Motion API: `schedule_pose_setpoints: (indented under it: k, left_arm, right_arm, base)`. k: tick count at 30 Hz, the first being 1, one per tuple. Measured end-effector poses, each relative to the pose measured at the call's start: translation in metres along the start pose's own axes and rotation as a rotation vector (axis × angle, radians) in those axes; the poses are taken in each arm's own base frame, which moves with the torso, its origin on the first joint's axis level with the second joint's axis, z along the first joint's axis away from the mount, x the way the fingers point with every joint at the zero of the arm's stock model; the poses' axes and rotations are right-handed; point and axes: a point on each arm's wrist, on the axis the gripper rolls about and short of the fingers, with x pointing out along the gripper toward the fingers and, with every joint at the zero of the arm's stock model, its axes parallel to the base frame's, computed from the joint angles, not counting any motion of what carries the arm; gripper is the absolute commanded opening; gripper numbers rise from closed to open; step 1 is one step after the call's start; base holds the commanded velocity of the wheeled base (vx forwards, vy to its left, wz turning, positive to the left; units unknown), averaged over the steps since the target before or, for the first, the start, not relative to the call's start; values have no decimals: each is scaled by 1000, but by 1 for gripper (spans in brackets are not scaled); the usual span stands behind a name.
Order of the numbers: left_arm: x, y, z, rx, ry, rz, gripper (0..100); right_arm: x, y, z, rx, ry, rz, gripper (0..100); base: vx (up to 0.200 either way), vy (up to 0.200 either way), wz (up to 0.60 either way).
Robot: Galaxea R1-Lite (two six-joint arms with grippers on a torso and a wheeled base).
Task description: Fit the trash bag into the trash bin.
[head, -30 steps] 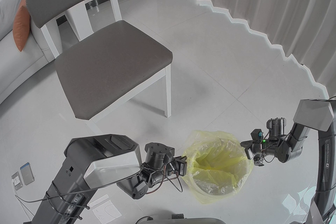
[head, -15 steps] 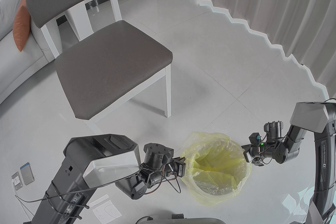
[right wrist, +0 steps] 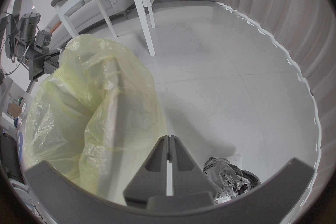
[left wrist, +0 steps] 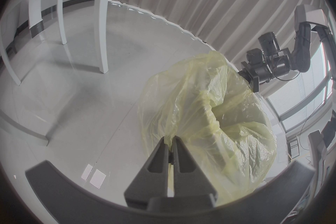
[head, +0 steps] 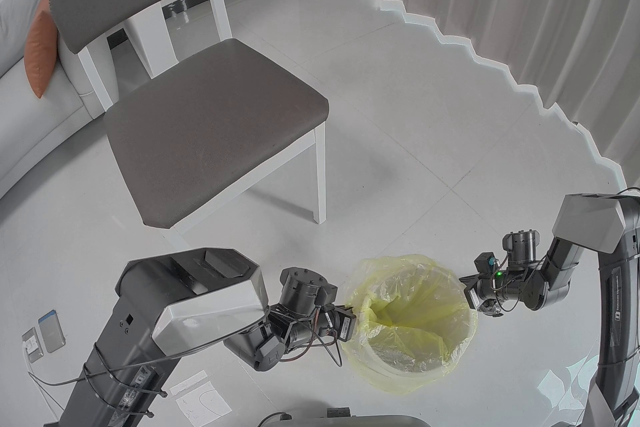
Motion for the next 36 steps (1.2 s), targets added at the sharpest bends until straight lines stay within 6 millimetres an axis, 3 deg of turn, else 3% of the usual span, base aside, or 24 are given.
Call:
schedule_pose_setpoints:
  k: [13,26,27,28,29,36]
  left_arm:
    - [12,-12,16,15,59,-15,0]
    - [15,-8,26,14,34,-7,0]
    - [15,-8,26,14,34,-6,100]
    - [14,-8,25,12,35,-5,100]
    - [14,-7,24,12,37,-4,100]
    - [12,-6,20,8,47,8,100]
  right_arm:
    - [-1,1,0,-1,0,1,0]
    - [-3,1,1,-3,-5,-2,0]
    - [-4,0,2,-3,-6,-3,0]
    - [-5,1,2,-5,-4,-2,0]
    - [-6,1,2,-6,-2,-2,100]
    - [-15,-5,1,-16,-5,-23,100]
  base:
    - [0,0,0]
    - [0,0,0]
    - [0,0,0]
    - [0,0,0]
    - [0,0,0]
    - [0,0,0]
